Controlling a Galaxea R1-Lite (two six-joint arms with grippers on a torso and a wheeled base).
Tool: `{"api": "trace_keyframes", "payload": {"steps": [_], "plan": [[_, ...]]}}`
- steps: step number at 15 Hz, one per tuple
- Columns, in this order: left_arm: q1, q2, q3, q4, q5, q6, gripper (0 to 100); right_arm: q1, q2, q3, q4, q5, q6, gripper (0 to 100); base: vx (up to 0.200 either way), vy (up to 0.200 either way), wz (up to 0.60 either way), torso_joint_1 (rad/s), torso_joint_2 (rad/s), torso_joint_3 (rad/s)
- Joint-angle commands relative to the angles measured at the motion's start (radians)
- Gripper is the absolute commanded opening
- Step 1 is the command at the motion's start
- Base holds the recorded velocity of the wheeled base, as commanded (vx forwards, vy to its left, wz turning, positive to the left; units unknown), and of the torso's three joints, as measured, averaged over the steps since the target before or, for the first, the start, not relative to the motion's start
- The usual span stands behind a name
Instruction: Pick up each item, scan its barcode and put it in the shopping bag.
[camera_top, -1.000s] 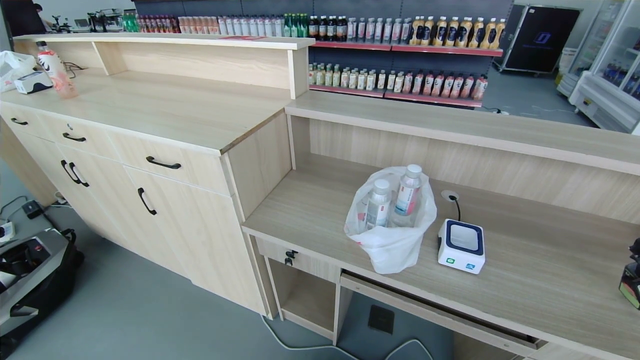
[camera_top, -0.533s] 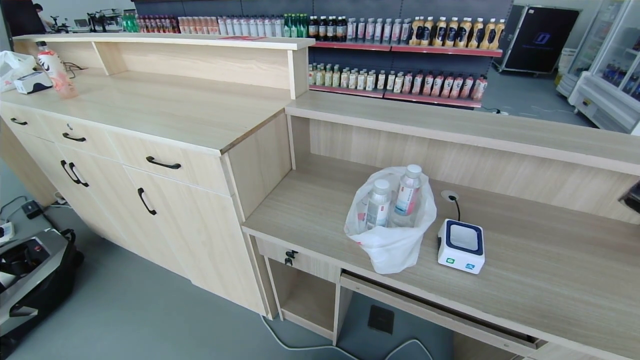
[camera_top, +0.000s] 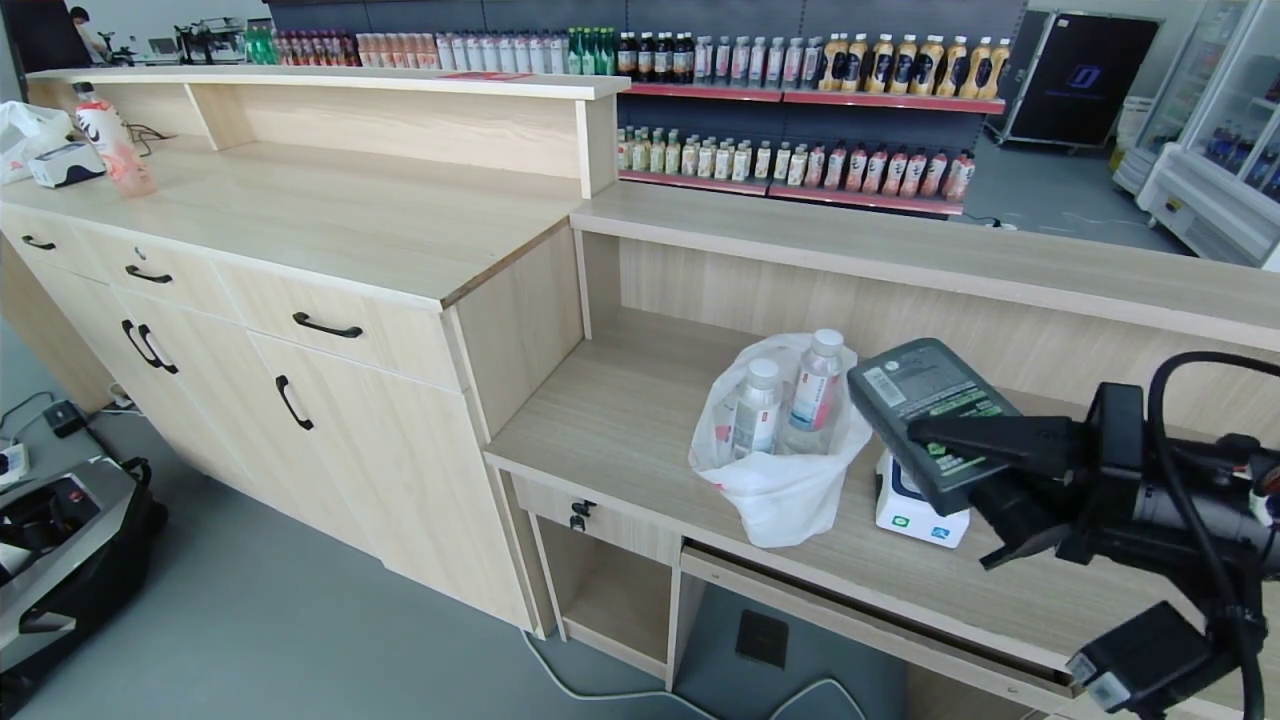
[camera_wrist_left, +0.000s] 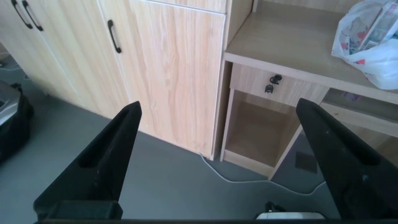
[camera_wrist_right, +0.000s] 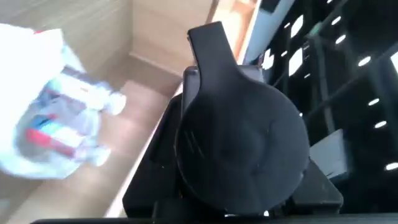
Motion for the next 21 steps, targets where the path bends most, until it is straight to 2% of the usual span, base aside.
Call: {"api": "trace_keyframes", "payload": {"steps": [1, 3, 7, 11, 15, 17, 21], "plan": [[0.0, 0.0, 0.0, 0.0, 0.0, -0.001, 100, 0.251, 0.1, 0.02, -0.193, 0.002, -0.16, 0, 0.0, 0.0, 0.0, 0.0, 0.0, 0.0], [0.0, 0.0, 0.0, 0.0, 0.0, -0.001, 100, 0.347, 0.135, 0.04, -0.318, 0.002, -0.209, 0, 0.0, 0.0, 0.0, 0.0, 0.0, 0.0], [0.0, 0.0, 0.0, 0.0, 0.0, 0.0, 100, 0.435, 0.075, 0.06, -0.33, 0.037, -0.322, 0, 0.0, 0.0, 0.0, 0.0, 0.0, 0.0], [0.0, 0.0, 0.0, 0.0, 0.0, 0.0, 100, 0.404, -0.027, 0.067, -0.273, 0.054, -0.316, 0, 0.0, 0.0, 0.0, 0.0, 0.0, 0.0], [0.0, 0.0, 0.0, 0.0, 0.0, -0.001, 100, 0.281, -0.221, 0.067, 0.011, 0.068, -0.33, 0, 0.0, 0.0, 0.0, 0.0, 0.0, 0.0], [0.0, 0.0, 0.0, 0.0, 0.0, 0.0, 100, 0.288, -0.219, 0.066, 0.018, 0.112, -0.347, 0, 0.0, 0.0, 0.0, 0.0, 0.0, 0.0], [0.0, 0.0, 0.0, 0.0, 0.0, -0.001, 100, 0.292, -0.221, 0.067, 0.024, 0.112, -0.345, 0, 0.0, 0.0, 0.0, 0.0, 0.0, 0.0]]}}
